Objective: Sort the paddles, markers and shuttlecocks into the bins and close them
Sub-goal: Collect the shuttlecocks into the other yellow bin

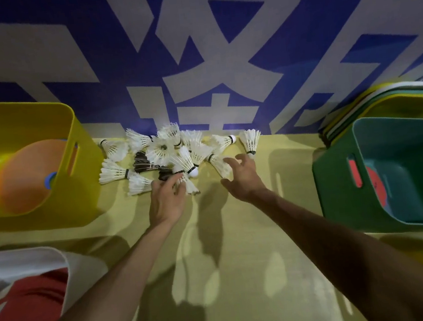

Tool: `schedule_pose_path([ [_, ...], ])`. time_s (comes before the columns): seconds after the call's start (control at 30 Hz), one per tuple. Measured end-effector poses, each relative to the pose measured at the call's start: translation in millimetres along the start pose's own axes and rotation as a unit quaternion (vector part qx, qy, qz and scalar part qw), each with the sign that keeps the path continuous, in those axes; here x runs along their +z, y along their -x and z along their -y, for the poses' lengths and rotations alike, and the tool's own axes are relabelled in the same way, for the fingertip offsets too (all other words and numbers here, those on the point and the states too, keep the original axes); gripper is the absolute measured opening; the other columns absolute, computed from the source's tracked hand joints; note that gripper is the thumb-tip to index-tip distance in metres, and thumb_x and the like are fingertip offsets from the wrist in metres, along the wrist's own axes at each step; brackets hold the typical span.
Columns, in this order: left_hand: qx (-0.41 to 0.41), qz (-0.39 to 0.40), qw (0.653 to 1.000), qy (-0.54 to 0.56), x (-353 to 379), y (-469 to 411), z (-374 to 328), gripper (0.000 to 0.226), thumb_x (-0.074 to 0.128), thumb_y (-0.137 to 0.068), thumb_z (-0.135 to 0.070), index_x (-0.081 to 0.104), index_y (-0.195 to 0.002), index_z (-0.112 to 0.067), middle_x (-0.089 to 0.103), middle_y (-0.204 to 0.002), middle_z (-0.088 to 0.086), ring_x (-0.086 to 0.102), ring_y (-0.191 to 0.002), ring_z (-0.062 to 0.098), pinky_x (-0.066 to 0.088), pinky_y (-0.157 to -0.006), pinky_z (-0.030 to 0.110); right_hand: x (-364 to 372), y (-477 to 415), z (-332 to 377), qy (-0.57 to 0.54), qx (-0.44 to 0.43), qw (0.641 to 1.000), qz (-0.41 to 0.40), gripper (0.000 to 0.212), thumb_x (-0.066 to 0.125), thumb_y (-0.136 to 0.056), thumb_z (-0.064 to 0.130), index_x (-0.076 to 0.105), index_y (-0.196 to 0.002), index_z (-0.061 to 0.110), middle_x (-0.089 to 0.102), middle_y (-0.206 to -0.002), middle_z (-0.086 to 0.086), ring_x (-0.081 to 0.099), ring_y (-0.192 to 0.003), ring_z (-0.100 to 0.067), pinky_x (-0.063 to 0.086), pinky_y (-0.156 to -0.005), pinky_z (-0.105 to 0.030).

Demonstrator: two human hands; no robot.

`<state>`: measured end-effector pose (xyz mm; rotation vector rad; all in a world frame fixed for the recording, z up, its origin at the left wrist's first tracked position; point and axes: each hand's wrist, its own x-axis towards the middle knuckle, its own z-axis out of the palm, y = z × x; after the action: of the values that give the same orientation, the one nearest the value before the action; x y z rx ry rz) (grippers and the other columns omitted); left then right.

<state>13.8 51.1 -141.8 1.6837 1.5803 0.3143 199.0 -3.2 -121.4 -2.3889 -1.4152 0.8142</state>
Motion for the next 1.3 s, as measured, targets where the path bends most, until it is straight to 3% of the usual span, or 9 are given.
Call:
schedule_pose_path([
  [0.17, -0.021, -0.024, 0.999, 0.025, 11, -1, -6, 0.027, 0.051, -0.094, -0.042, 0.065, -0.115, -0.032, 0.047, -0.121, 0.005, 0.055, -0.103, 0.027, 0.043, -0.088, 0.030, 11, -17, 1, 0.051, -0.020, 0.998, 0.013, 0.065, 0.060, -0.089, 0.038, 0.034, -0.146, 0.023, 0.015, -0.158, -0.008, 0.011, -0.144, -0.031, 0.024, -0.115, -0.048],
  [0.3, 0.002, -0.016, 0.999, 0.030, 22, 6, 1, 0.008, 0.062, -0.087, -0.035, 0.067, -0.091, -0.029, 0.048, -0.104, 0.000, 0.060, -0.091, 0.026, 0.051, -0.084, 0.038, 22, -16, -4, 0.081, -0.037, 0.996, -0.006, 0.057, 0.061, -0.088, 0.043, 0.045, -0.137, 0.019, 0.033, -0.148, -0.011, 0.030, -0.134, -0.031, 0.034, -0.108, -0.046],
  [0.37, -0.002, -0.011, 1.000, 0.026, 28, 14, 8, 0.009, 0.066, -0.085, -0.028, 0.066, -0.094, -0.030, 0.046, -0.102, -0.003, 0.061, -0.091, 0.025, 0.051, -0.081, 0.035, 26, -11, -5, 0.097, -0.041, 0.993, -0.054, 0.045, 0.061, -0.088, 0.039, 0.053, -0.125, 0.014, 0.043, -0.134, -0.012, 0.040, -0.120, -0.030, 0.040, -0.099, -0.042],
  [0.5, 0.002, 0.008, 0.998, 0.057, 38, 31, 16, 0.044, 0.072, -0.080, -0.027, 0.055, -0.120, -0.032, 0.043, -0.112, -0.005, 0.058, -0.096, 0.020, 0.054, -0.081, 0.035, 30, 4, -16, 0.166, -0.029, 0.984, -0.057, 0.026, 0.059, -0.086, 0.016, 0.053, -0.111, 0.009, 0.047, -0.113, -0.012, 0.047, -0.103, -0.030, 0.043, -0.091, -0.040],
  [0.6, -0.027, 0.020, 0.999, -0.023, 43, 41, 19, 0.060, 0.076, -0.076, -0.032, 0.050, -0.129, -0.019, 0.043, -0.124, 0.002, 0.051, -0.110, 0.022, 0.045, -0.090, 0.034, 28, 21, -32, 0.176, -0.010, 0.984, -0.020, 0.035, 0.057, -0.084, 0.022, 0.046, -0.116, 0.011, 0.045, -0.113, -0.010, 0.048, -0.102, -0.030, 0.043, -0.090, -0.041],
  [0.73, -0.059, 0.034, 0.995, -0.067, 47, 59, 23, 0.052, 0.077, -0.073, -0.031, 0.056, -0.118, -0.013, 0.050, -0.118, 0.010, 0.050, -0.109, 0.028, 0.043, -0.086, 0.037, 17, 45, -53, 0.195, 0.011, 0.979, 0.053, 0.038, 0.052, -0.089, 0.033, 0.048, -0.121, 0.013, 0.046, -0.118, -0.010, 0.049, -0.108, -0.027, 0.040, -0.099, -0.043],
  [0.93, -0.073, 0.024, 0.994, 0.071, 55, 106, -19, 0.042, 0.074, -0.077, -0.031, 0.060, -0.113, -0.016, 0.061, -0.106, 0.003, 0.059, -0.088, 0.021, 0.041, -0.066, 0.026, -13, 79, -81, 0.050, 0.053, 0.992, 0.102, 0.049, 0.052, -0.086, 0.052, 0.062, -0.107, 0.009, 0.062, -0.107, -0.011, 0.061, -0.090, -0.026, 0.048, -0.070, -0.031],
  [1.13, -0.047, -0.056, 0.971, 0.229, 73, 175, -105, 0.026, 0.072, -0.081, -0.033, 0.063, -0.103, -0.020, 0.064, -0.091, -0.004, 0.058, -0.075, 0.010, 0.042, -0.059, 0.021, -93, 141, -109, -0.121, 0.009, 0.991, 0.048, 0.037, 0.057, -0.086, 0.048, 0.063, -0.102, 0.015, 0.066, -0.098, -0.005, 0.063, -0.089, -0.023, 0.049, -0.076, -0.031],
  [1.3, 0.023, -0.038, 0.959, 0.281, 101, 232, -171, 0.018, 0.068, -0.084, -0.034, 0.063, -0.099, -0.026, 0.068, -0.092, -0.002, 0.062, -0.081, 0.017, 0.049, -0.073, 0.030, -158, 196, -161, -0.262, -0.004, 0.965, 0.015, 0.020, 0.059, -0.089, 0.033, 0.067, -0.089, 0.014, 0.064, -0.074, 0.001, 0.058, -0.069, -0.015, 0.048, -0.067, -0.031],
])
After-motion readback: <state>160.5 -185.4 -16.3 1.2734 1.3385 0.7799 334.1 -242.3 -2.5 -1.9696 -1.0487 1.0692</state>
